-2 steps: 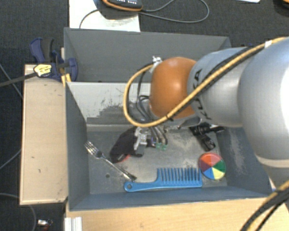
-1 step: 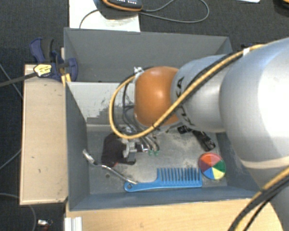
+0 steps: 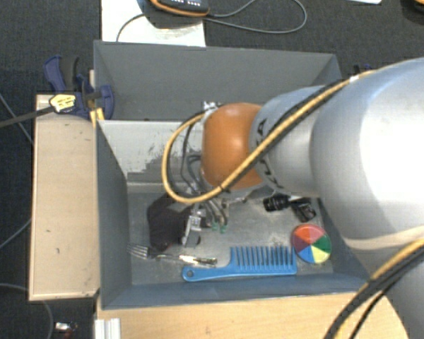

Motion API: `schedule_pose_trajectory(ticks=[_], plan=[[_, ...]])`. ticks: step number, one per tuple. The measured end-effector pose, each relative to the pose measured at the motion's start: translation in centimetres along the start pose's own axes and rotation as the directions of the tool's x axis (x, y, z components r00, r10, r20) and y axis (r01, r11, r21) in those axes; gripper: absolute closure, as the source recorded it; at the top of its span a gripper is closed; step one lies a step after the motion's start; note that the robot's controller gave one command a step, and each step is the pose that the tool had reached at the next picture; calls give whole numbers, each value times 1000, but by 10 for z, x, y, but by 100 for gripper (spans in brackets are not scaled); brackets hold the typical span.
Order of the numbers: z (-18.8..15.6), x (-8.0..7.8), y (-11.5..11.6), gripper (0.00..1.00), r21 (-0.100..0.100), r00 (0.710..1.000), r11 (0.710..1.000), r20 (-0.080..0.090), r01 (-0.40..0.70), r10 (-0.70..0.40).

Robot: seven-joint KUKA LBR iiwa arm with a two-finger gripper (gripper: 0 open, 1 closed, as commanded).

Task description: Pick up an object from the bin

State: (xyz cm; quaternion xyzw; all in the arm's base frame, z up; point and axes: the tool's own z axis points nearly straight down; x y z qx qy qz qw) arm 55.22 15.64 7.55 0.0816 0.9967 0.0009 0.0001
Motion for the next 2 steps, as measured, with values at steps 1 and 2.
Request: schedule_pose_trajectory(ticks=[1, 2], plan=[[5, -1, -5, 100, 0, 998, 998, -1, -60, 60], [5, -1, -5, 100, 0, 998, 998, -1, -60, 60]])
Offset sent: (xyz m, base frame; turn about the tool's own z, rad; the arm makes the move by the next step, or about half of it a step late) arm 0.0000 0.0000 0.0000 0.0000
